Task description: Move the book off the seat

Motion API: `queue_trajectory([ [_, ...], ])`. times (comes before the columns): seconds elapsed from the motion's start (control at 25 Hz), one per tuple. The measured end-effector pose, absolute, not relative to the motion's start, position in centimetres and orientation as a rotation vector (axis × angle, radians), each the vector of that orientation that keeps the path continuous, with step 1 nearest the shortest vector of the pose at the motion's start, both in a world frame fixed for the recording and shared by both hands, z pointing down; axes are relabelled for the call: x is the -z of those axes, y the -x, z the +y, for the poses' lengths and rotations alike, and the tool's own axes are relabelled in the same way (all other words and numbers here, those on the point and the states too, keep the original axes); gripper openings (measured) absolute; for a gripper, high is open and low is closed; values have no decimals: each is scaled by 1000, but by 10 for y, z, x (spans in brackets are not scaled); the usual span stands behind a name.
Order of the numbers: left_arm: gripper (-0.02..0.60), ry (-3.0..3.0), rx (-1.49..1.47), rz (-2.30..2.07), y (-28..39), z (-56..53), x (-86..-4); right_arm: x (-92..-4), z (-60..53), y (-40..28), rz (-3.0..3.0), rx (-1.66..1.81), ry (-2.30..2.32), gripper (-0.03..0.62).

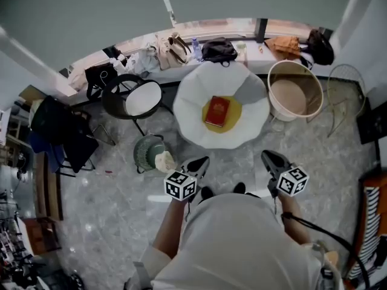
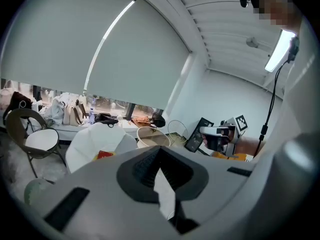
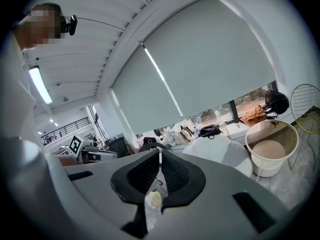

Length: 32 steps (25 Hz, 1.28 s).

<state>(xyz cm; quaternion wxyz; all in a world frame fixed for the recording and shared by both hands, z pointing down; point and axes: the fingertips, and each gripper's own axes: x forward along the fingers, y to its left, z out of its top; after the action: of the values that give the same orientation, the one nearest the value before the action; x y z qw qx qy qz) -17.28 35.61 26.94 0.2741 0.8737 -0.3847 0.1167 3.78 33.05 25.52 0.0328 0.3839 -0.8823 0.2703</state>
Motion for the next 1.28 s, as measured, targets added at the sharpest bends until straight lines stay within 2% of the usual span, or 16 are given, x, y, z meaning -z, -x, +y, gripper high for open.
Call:
queue_trajectory([
  [1.28, 2, -2224, -372, -1120, 82, 365, -302, -289, 319, -138, -2672, -935, -1032, 48],
])
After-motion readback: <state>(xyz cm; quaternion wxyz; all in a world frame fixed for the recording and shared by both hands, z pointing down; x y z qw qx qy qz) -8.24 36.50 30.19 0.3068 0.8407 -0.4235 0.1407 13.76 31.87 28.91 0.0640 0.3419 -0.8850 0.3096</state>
